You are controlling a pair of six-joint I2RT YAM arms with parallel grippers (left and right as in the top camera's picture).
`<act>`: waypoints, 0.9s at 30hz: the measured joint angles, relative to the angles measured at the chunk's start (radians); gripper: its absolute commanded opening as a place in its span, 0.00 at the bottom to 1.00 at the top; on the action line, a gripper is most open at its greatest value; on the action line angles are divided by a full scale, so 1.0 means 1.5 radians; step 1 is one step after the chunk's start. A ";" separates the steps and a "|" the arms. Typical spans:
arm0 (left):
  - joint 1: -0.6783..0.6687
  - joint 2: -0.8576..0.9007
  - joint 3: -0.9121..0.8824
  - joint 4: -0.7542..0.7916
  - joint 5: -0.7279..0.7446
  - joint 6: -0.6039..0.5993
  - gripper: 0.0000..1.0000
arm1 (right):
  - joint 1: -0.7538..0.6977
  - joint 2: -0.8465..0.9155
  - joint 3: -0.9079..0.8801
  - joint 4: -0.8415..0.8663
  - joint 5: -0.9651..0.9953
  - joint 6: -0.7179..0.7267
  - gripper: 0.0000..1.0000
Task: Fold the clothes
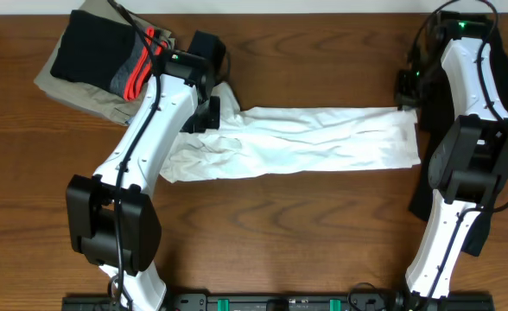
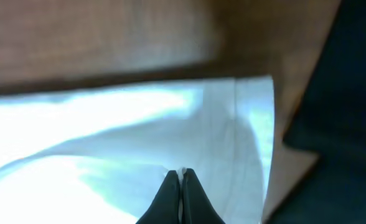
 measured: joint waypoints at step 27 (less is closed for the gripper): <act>0.000 0.000 -0.119 -0.026 0.037 -0.006 0.57 | -0.002 -0.001 -0.011 -0.071 0.000 -0.028 0.01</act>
